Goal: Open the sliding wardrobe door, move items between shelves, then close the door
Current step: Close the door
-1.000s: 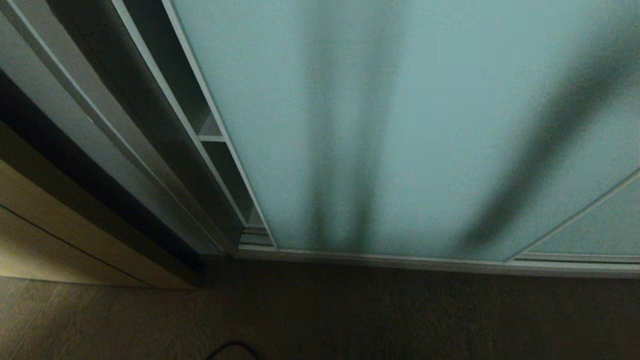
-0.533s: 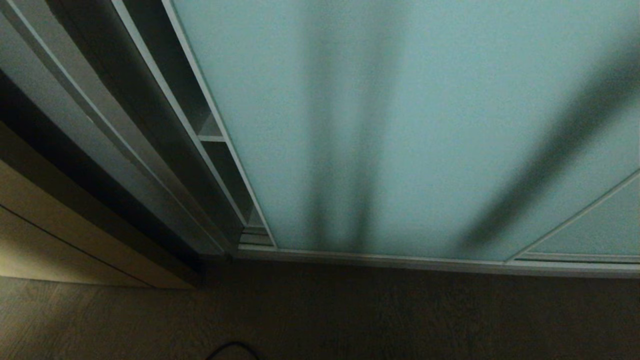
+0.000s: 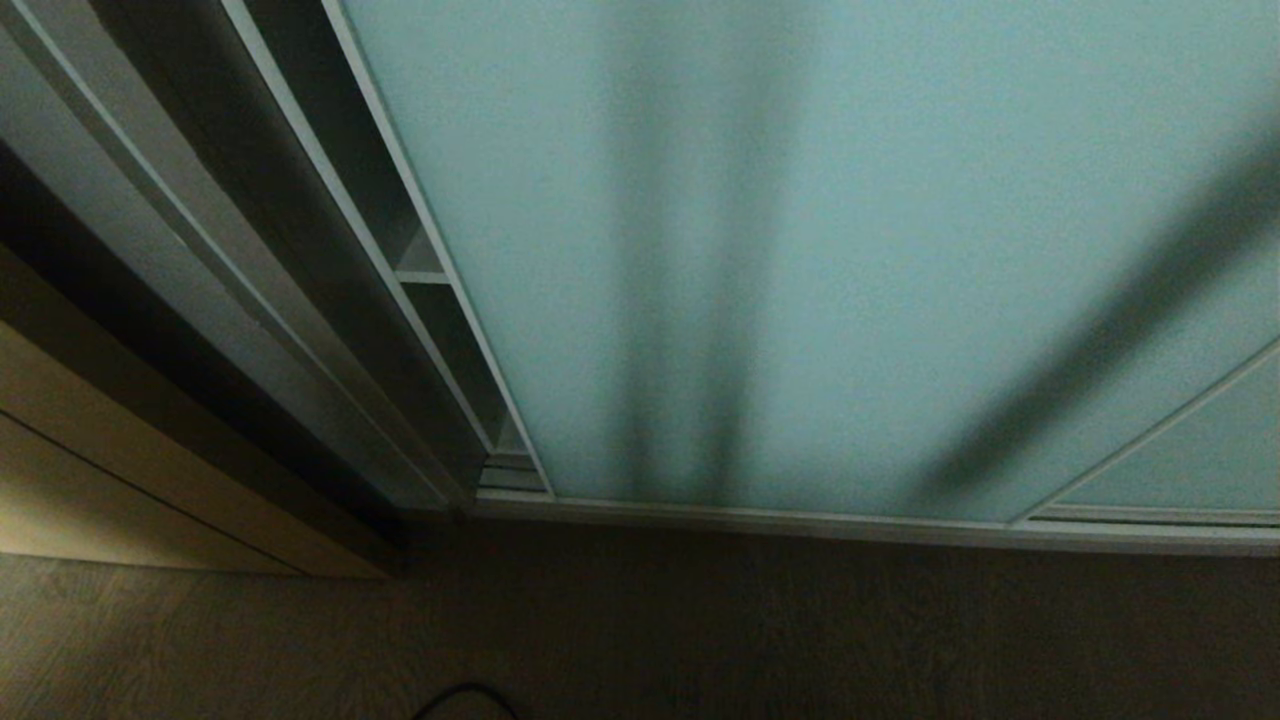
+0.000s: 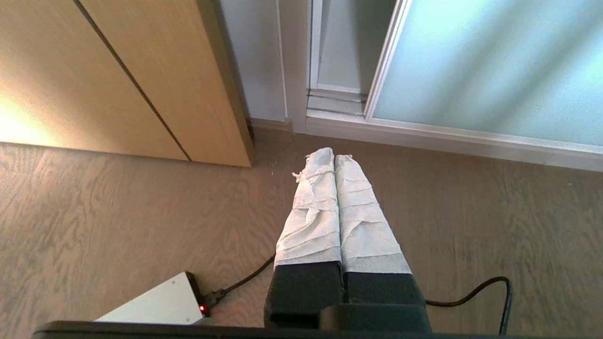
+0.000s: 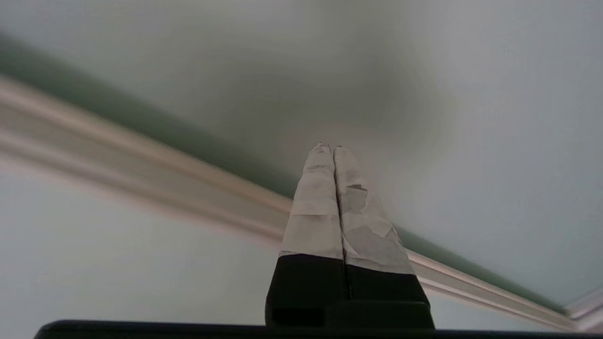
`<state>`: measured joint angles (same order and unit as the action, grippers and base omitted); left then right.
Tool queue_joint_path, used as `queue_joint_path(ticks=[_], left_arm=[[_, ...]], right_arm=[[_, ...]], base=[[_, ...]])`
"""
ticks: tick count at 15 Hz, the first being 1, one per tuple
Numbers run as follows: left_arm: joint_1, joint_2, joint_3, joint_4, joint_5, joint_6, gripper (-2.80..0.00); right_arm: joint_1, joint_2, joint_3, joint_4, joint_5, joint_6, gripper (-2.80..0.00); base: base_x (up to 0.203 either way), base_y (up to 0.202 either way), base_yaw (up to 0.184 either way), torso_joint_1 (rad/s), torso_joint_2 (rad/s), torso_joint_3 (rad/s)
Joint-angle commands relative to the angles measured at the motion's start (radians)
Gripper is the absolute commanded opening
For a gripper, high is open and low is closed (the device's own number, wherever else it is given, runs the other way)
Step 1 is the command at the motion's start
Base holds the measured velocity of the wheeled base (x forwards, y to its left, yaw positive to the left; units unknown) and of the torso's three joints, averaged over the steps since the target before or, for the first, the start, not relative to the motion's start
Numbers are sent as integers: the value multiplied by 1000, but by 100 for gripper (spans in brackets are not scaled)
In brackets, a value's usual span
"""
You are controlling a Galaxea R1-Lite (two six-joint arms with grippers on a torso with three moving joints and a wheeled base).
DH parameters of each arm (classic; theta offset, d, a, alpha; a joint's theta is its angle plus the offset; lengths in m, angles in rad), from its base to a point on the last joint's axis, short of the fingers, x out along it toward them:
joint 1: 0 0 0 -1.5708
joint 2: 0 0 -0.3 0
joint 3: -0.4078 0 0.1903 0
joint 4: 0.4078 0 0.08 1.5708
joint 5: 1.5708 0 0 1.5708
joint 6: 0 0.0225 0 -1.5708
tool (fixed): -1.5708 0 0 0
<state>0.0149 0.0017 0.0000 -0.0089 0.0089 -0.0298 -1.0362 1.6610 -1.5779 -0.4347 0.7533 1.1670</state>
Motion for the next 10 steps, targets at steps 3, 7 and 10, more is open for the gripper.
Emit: queue_joint_path(ticks=[3,7,10], left_arm=[[0,1,2,0,0,-1,-280],[0,0,2,0,0,-1,-280],[0,0,2,0,0,-1,-280]], right_arm=[[28,76,-67,2,8,68,-280],[98,73,-50,17,3,92,-280],[117,69,-39,17,1,89,-280]], base=[[0,0,0,0,0,0],[0,0,0,0,0,0],[0,0,0,0,0,0]])
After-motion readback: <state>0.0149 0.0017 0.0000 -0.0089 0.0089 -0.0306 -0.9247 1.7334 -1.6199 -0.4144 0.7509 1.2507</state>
